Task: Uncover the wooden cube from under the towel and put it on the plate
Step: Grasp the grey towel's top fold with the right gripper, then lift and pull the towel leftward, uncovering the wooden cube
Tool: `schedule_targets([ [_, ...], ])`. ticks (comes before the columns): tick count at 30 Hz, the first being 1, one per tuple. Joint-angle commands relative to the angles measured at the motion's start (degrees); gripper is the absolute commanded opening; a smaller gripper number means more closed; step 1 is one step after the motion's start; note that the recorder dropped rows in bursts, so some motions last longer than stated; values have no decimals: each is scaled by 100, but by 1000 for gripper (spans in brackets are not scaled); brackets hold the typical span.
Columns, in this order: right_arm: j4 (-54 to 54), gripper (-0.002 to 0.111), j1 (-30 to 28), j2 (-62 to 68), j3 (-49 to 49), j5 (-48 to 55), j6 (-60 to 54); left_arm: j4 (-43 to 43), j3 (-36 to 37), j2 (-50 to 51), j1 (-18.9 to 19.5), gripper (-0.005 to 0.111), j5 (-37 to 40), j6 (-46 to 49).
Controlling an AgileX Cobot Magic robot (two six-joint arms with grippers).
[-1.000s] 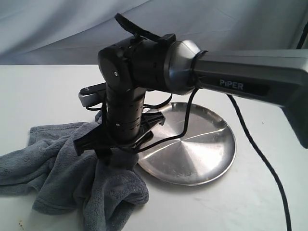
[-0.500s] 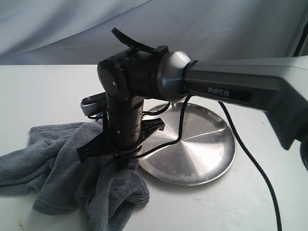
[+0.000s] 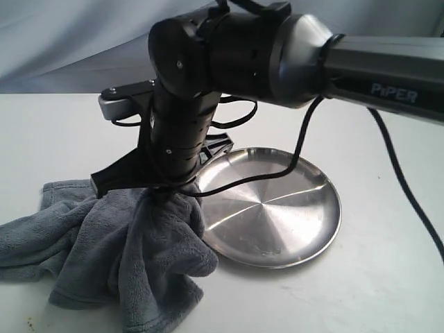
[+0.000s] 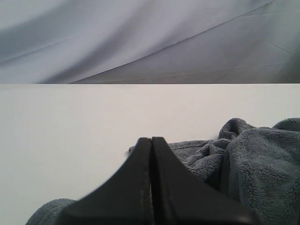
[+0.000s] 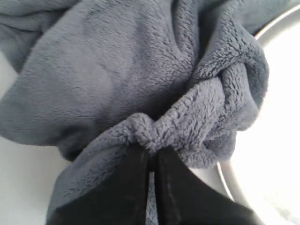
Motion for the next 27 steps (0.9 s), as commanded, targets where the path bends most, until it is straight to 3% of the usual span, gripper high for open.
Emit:
schedule_targets([
  [1, 681, 0, -13, -308, 32, -320, -540, -28, 26, -23, 17, 0, -69, -8],
  [18, 3563, 0, -4, -754, 6, -1194, -3684, -28, 26, -23, 17, 0, -69, -21],
  [27, 3771, 0, -4, -734, 6, -1912, -5028, -28, 26, -23, 17, 0, -69, -11],
])
